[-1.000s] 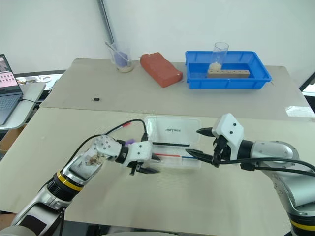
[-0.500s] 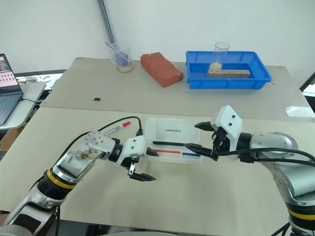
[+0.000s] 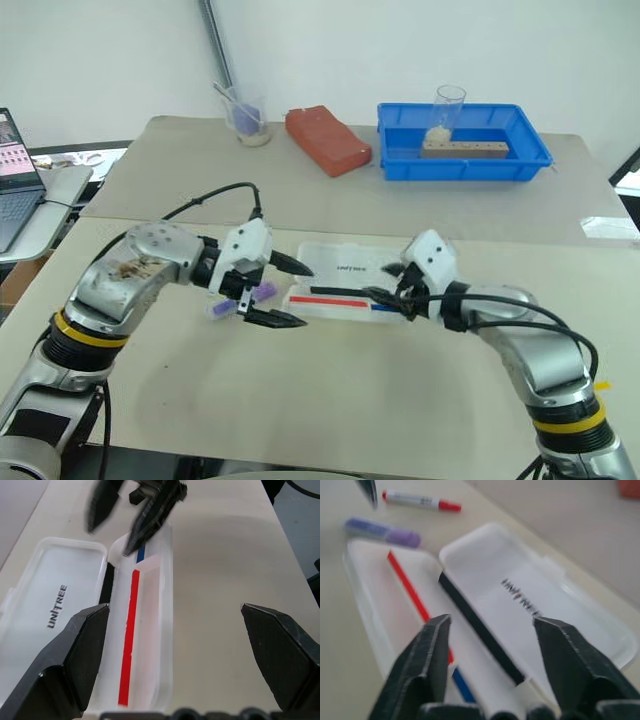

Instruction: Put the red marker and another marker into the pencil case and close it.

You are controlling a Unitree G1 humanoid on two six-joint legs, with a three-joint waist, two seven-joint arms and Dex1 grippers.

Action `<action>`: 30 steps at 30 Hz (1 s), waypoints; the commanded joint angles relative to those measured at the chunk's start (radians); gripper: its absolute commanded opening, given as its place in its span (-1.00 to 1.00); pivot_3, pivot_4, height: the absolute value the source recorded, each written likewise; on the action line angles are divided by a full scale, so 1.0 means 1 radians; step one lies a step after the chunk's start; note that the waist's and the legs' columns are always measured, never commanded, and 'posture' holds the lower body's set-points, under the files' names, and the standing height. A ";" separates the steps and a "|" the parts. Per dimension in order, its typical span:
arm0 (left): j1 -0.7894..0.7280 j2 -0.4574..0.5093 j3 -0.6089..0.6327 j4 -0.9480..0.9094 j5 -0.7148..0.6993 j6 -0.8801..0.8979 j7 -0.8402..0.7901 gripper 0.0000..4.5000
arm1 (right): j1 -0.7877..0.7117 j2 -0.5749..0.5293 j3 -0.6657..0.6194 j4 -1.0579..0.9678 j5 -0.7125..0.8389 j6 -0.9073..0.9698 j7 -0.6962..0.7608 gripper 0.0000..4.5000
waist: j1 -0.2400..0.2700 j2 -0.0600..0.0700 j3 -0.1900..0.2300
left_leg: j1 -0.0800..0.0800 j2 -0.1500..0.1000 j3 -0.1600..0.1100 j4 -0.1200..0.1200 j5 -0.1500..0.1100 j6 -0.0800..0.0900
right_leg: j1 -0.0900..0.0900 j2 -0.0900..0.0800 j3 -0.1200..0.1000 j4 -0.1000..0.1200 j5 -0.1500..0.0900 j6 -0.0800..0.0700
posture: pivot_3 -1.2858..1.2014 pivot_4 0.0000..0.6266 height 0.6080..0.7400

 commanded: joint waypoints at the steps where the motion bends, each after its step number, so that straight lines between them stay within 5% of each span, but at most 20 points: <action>1: -0.024 0.036 0.051 -0.031 -0.029 0.006 -0.007 1.00 | 0.030 -0.021 0.043 -0.017 -0.042 -0.043 0.030 -0.38 | -0.002 0.000 0.000 | 0.000 0.000 0.000 0.000 0.000 0.000 | 0.000 0.000 0.000 0.000 0.000 0.000 | 0.03 -0.52 1.00; 5: -0.001 0.070 0.064 -0.049 -0.041 0.015 -0.004 1.00 | 0.046 -0.009 0.084 0.010 -0.088 -0.067 0.031 -0.99 | -0.003 0.000 0.000 | 0.000 0.000 0.000 0.000 0.000 0.000 | 0.000 0.000 0.000 0.000 -0.001 0.001 | 0.03 -0.52 1.00; 14: 0.114 0.174 0.108 -0.110 -0.055 0.008 0.000 1.00 | 0.037 0.047 0.122 0.055 -0.144 -0.122 0.034 -0.99 | -0.003 0.000 -0.002 | 0.003 0.002 0.000 0.000 0.000 0.000 | 0.000 0.001 0.000 0.001 -0.001 0.000 | 0.03 -0.52 1.00; 21: 0.100 0.129 0.231 0.140 0.007 -0.044 0.182 1.00 | 0.000 0.067 0.038 -0.051 -0.097 -0.208 0.075 -0.99 | -0.002 0.000 -0.002 | 0.003 0.001 0.000 0.000 0.000 0.000 | -0.002 0.001 0.000 0.001 -0.001 0.000 | 0.03 -0.52 1.00; 30: 0.102 0.129 0.235 0.407 0.116 -0.255 0.210 1.00 | -0.179 0.032 -0.039 -0.109 0.070 -0.069 0.135 0.30 | -0.002 -0.001 -0.001 | 0.002 0.002 0.001 -0.001 0.000 0.000 | -0.001 0.001 0.000 0.002 0.000 -0.002 | 0.03 -0.52 1.00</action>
